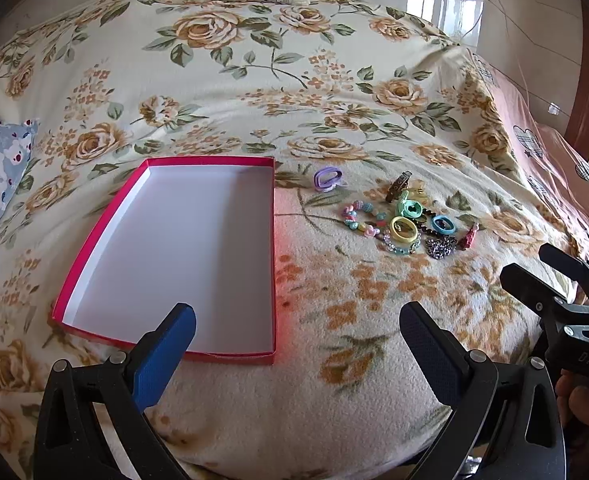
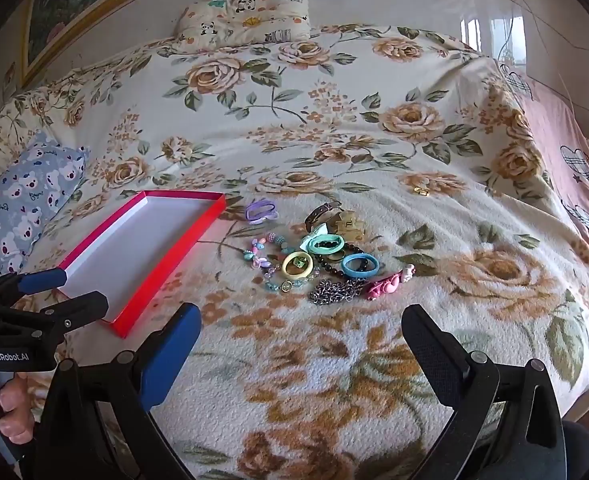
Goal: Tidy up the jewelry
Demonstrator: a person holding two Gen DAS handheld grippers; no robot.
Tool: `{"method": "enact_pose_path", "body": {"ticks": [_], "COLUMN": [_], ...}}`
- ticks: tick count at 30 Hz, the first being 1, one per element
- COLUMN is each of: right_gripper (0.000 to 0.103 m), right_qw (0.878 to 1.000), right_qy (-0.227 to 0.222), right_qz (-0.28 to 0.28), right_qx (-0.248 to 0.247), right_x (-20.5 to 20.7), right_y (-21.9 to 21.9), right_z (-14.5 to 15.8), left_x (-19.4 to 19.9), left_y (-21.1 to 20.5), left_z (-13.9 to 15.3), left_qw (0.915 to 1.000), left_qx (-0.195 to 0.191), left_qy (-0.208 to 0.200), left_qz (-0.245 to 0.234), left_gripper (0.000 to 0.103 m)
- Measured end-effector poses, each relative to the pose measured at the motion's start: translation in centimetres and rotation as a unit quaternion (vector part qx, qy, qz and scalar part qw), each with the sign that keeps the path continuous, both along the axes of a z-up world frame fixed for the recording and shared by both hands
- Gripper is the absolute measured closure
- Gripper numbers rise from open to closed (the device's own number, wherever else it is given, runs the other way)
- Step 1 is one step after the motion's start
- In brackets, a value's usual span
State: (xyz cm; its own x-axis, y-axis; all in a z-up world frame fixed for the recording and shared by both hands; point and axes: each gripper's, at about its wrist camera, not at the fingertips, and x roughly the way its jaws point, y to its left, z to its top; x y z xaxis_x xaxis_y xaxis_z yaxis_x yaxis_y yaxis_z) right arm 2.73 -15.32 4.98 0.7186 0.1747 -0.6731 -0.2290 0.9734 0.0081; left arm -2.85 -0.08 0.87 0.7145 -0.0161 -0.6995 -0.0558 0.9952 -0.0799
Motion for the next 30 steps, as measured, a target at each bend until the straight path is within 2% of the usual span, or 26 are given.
{"method": "enact_pose_path", "body": {"ticks": [30], "right_gripper": [0.002], "right_qw": [1.000], "right_qy": [-0.003], "right_qz": [0.001], "right_qx": [0.000], "right_x": [0.20], "right_y": [0.19], "right_z": [0.17], "left_x": [0.63], "left_y": [-0.26], "left_z": [-0.62], "left_qw": [1.0000], "left_qx": [0.002], "left_qy": [0.002], "left_qz": [0.002], "left_gripper": [0.001]}}
